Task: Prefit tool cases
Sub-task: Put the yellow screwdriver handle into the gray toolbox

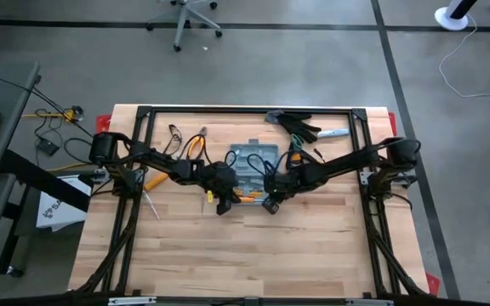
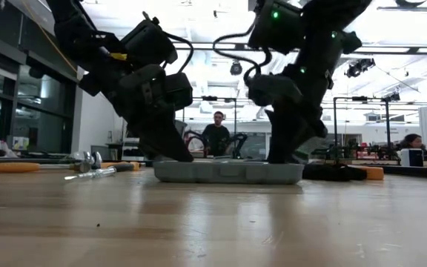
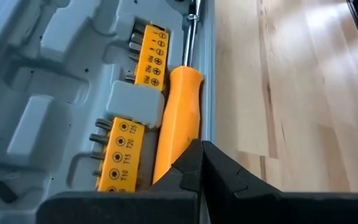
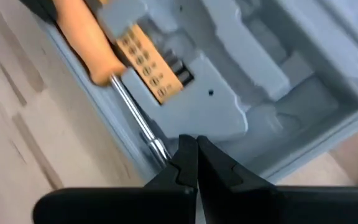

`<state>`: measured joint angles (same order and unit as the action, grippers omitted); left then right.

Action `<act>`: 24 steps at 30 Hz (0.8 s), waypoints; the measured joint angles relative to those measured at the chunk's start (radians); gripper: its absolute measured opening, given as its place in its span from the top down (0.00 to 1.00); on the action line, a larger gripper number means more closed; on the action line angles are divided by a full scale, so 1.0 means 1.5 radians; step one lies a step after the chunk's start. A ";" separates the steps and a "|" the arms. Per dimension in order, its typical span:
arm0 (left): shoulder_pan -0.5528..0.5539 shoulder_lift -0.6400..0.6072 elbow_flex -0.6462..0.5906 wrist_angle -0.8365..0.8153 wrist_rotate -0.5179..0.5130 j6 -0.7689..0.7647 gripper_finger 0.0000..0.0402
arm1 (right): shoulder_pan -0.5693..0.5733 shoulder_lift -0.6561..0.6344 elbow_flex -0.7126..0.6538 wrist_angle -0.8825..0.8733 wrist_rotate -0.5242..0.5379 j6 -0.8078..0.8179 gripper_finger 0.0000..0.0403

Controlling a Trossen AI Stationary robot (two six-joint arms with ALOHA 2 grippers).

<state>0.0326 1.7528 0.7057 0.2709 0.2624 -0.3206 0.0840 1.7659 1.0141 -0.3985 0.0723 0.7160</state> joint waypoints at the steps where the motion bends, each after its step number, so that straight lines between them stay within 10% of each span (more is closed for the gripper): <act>1: 0.000 -0.001 0.000 0.004 -0.002 -0.001 1.00 | 0.001 -0.005 0.000 0.000 0.005 0.004 1.00; 6: 0.000 -0.002 0.000 0.012 -0.006 -0.005 1.00 | 0.007 -0.023 0.000 0.074 0.018 0.013 1.00; 16: 0.001 -0.002 0.000 0.013 0.027 -0.012 1.00 | 0.014 -0.022 -0.210 0.692 -0.050 0.194 1.00; 24: 0.001 -0.004 0.000 0.007 -0.010 0.006 1.00 | 0.016 -0.020 -0.279 0.908 -0.028 0.254 1.00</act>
<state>0.0335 1.7473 0.7059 0.2817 0.2479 -0.3111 0.1074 1.7355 0.5956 0.9632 0.0299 1.0972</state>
